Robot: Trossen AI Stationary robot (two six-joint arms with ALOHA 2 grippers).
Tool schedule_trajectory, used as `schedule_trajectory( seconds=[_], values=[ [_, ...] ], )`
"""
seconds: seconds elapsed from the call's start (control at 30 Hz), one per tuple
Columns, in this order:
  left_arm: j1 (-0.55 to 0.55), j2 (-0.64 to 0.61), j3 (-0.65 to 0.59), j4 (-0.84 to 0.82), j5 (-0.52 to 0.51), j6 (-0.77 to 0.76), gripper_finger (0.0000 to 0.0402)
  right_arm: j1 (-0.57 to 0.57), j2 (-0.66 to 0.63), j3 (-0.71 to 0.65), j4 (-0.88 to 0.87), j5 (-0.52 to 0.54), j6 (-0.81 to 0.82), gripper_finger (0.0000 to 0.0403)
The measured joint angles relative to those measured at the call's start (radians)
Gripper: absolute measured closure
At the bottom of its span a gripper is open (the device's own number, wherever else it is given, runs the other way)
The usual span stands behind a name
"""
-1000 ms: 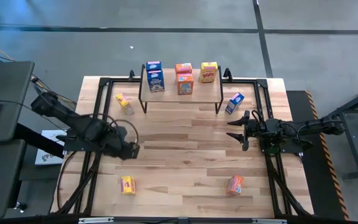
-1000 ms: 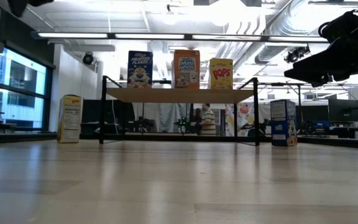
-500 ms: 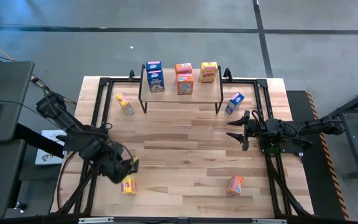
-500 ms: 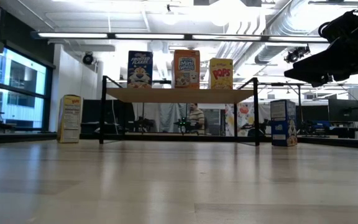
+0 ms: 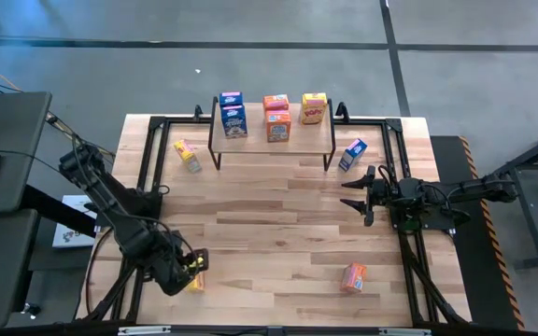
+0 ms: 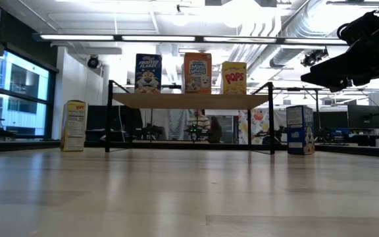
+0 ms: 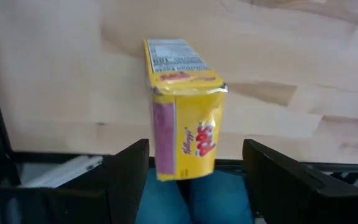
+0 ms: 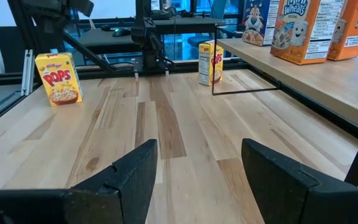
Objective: Stack cereal on shelf
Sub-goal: Put the bottom yellow cereal box aligned with the other yellow cereal box on the shelf
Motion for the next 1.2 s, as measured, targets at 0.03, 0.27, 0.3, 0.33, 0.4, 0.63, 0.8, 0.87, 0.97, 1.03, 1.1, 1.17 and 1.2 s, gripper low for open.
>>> schedule_trajectory(
  seconds=[0.03, 0.27, 0.3, 0.33, 0.4, 0.63, 0.8, 0.87, 0.97, 1.03, 1.1, 1.17, 1.2],
  values=[
    [-0.002, 0.001, 0.000, 0.008, 0.003, -0.004, 0.0151, 0.000, 0.000, 0.000, 0.000, 0.000, 0.000, 0.0175],
    [-0.016, 0.054, 0.000, 0.017, 0.002, 0.001, 0.0151, 0.000, 0.000, 0.000, 0.000, 0.000, 0.000, 0.0175],
    [-0.018, 0.061, 0.000, 0.017, 0.002, 0.000, 0.0151, 0.000, 0.000, 0.000, 0.000, 0.000, 0.000, 0.0175],
    [-0.019, 0.067, 0.000, 0.016, 0.001, -0.001, 0.0151, 0.000, 0.000, 0.000, 0.000, 0.000, 0.000, 0.0175],
    [-0.019, 0.073, 0.000, 0.015, 0.000, -0.004, 0.0151, 0.000, 0.000, 0.000, 0.000, 0.000, 0.000, 0.0175],
    [-0.017, 0.113, 0.000, 0.016, -0.004, 0.028, 0.0151, 0.000, 0.000, 0.000, 0.000, 0.000, 0.000, 0.0175],
    [-0.017, 0.135, 0.000, 0.016, -0.003, 0.031, 0.0151, 0.000, 0.000, 0.000, 0.000, 0.000, 0.000, 0.0175],
    [-0.017, 0.142, 0.000, 0.016, 0.001, 0.038, 0.0151, 0.000, 0.000, 0.000, 0.000, 0.000, 0.000, 0.0175],
    [-0.017, 0.146, 0.000, 0.016, 0.005, 0.071, 0.0154, 0.000, 0.000, 0.000, 0.000, 0.000, 0.000, 0.0175],
    [-0.017, 0.145, 0.000, 0.017, 0.005, 0.073, 0.0158, 0.000, 0.000, 0.000, 0.000, 0.000, 0.000, 0.0175],
    [-0.017, 0.145, 0.000, 0.016, 0.004, 0.075, 0.0165, 0.000, 0.000, 0.000, 0.000, 0.000, 0.000, 0.0175],
    [-0.017, 0.145, 0.000, 0.017, 0.003, 0.075, 0.0174, 0.000, 0.000, 0.000, 0.000, 0.000, 0.000, 0.0175],
    [-0.017, 0.145, 0.000, 0.016, 0.003, 0.080, 0.0179, 0.000, 0.000, 0.000, 0.000, 0.000, 0.000, 0.0175]
  ],
)
